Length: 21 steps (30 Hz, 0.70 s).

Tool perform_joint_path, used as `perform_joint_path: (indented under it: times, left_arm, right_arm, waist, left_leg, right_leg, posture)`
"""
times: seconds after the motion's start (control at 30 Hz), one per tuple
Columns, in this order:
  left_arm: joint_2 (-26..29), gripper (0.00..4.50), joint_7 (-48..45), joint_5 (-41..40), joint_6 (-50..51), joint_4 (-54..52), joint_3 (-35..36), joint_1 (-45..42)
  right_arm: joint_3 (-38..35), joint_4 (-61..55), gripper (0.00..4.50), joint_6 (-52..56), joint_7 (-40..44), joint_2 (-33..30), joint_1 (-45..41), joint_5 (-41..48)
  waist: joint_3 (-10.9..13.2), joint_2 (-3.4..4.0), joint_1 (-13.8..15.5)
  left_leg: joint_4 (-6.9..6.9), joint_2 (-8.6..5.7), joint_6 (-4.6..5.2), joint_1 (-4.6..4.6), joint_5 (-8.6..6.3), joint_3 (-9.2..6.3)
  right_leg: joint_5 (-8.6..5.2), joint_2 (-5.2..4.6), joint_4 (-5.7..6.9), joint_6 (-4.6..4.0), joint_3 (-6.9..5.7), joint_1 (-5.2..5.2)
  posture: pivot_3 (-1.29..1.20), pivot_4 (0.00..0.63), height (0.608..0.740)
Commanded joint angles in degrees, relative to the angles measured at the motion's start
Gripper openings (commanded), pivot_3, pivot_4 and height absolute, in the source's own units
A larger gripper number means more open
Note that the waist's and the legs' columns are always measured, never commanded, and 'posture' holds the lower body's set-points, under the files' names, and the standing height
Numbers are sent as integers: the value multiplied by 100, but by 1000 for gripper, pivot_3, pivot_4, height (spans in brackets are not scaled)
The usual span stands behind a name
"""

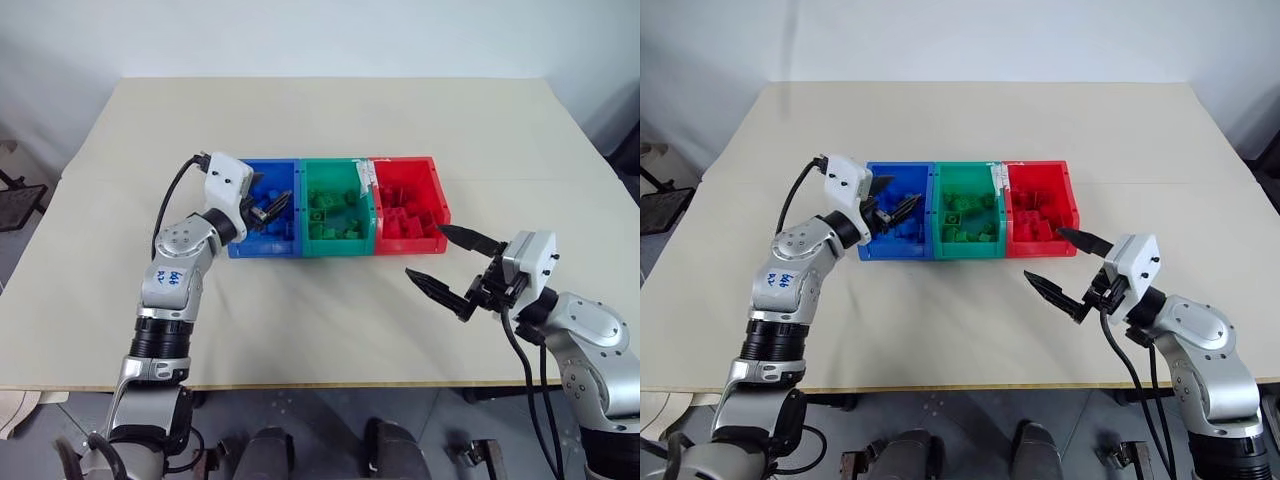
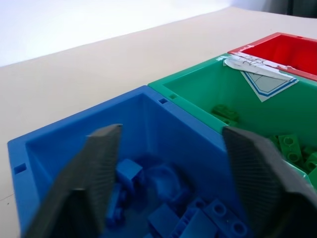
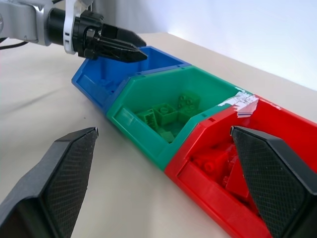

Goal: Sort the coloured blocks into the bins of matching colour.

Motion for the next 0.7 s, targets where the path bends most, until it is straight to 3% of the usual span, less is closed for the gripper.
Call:
perform_joint_path:
  times: [0.03,0.13,0.23,0.4,0.7]
  left_arm:
    - [336,4472,-361,-174,-173,-596,166,357]
    - [622,4472,-760,-404,-390,-836,335,732]
    - [1849,4472,-2772,-994,-1098,-886,1029,2193]
    - [2773,4472,-3774,-1085,-1731,-923,1370,3254]
    - [2500,4472,-3128,-1027,-1821,-1406,1609,3845]
  right_arm:
    - [4,30,4500,-79,156,-158,-84,-56]
    - [56,156,4500,-121,302,-230,-159,-112]
    - [274,367,4500,-161,826,-547,-204,-247]
    - [333,616,4500,-230,1267,-796,-244,-230]
    - [407,1285,4500,-788,1787,-864,-439,-489]
  waist:
    - [0,0,-4]
    - [0,0,-20]
    - [-2,4,-164]
    - [0,2,-67]
    - [0,2,-14]
  left_leg:
    - [0,0,0,0,0,0]
    - [-4,1,0,3,0,0]
    - [-8,3,-1,4,0,5]
    - [-34,13,-2,13,-1,26]
    - [-22,14,5,15,-5,30]
  right_leg:
    - [0,0,0,0,0,0]
    - [0,1,2,0,0,-2]
    - [0,1,0,-1,4,-6]
    - [-2,1,-7,-4,-5,-12]
    - [1,2,-13,-9,-1,-4]
  posture:
    - [0,150,740]
    - [0,150,740]
    - [0,150,740]
    - [0,150,740]
    - [0,150,740]
